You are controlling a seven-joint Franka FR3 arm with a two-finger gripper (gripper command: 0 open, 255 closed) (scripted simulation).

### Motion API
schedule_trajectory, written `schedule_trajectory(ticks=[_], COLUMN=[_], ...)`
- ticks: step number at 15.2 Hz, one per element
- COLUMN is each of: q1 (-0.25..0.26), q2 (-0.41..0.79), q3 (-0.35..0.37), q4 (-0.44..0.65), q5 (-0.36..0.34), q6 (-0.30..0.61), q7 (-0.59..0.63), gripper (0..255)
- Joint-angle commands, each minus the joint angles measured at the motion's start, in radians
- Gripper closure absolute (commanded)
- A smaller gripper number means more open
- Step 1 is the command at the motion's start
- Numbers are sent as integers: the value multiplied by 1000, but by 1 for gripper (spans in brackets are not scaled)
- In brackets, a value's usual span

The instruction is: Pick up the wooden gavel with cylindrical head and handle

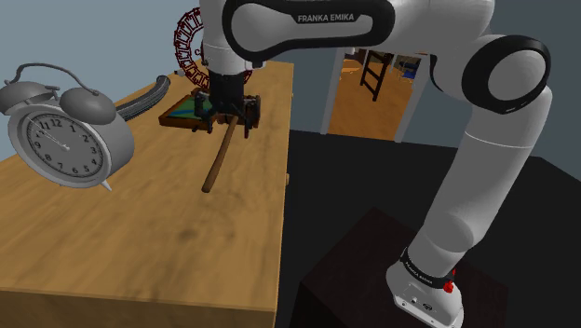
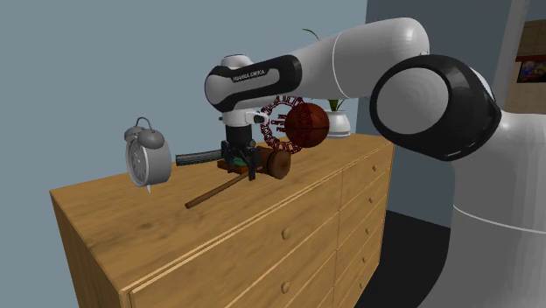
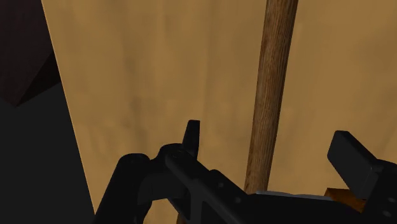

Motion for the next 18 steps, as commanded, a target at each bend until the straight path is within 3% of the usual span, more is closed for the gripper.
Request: schedule_trajectory(ticks=[1,10,18], q1=[-1,0,16], q2=[0,0,24], q3=[0,0,5], q4=[-3,-4,130], q5=[0,0,-15], q6=[4,5,-111], q7=[0,1,4], gripper=[255,255,255])
